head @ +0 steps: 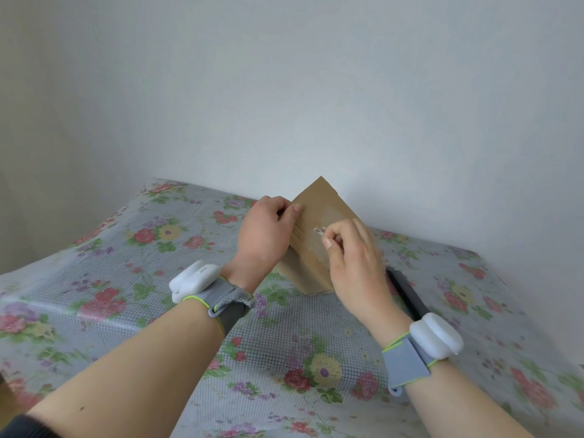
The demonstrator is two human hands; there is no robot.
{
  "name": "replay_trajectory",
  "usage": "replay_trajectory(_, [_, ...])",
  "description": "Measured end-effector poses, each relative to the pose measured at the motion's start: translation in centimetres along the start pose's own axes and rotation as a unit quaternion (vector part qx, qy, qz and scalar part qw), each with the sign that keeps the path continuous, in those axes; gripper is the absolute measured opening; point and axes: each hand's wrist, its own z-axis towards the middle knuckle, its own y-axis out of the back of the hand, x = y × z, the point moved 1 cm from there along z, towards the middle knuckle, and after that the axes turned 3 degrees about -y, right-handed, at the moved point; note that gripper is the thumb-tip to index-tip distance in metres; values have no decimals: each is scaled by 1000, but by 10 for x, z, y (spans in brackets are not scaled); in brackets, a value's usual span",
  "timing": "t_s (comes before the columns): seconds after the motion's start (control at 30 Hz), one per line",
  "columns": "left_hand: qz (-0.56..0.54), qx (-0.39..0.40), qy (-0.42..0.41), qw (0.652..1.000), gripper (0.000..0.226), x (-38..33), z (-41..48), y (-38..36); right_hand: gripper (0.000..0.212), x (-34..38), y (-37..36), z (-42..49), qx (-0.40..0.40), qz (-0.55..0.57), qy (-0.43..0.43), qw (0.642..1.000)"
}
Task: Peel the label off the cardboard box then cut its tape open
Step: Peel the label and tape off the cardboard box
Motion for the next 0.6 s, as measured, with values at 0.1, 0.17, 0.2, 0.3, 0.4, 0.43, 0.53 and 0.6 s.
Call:
replay_trajectory(0.1, [-11,2,2,1000,29,3,0,2,6,-1,1,0,-35,78,-50,995])
replay_trajectory(0.17, [-9,4,-6,1000,29,2,-2,1,5,-5,1,4,-48,111,-89,989])
replay_trajectory(0.2, [-6,5,-9,1000,29,1,-2,1,8,-6,1,5,-47,111,-92,988])
replay_trajectory(0.3, [-3,3,-19,1000,28,-2,-2,0,5,-3,-1,8,-45,76,-64,994])
replay_trajectory(0.4, [-2,7,-23,1000,27,-3,-3,0,9,-1,-4,11,-41,46,-56,997])
replay_trajectory(0.43, [-2,8,-22,1000,28,-2,-3,0,10,-2,-5,11,-36,43,-58,997])
replay_trajectory(0.53, [-11,8,2,1000,28,6,0,3,8,-7,-2,9,-26,97,-98,990])
replay_trajectory(0.6, [-22,5,13,1000,27,12,2,6,9,-9,2,9,-36,131,-124,983])
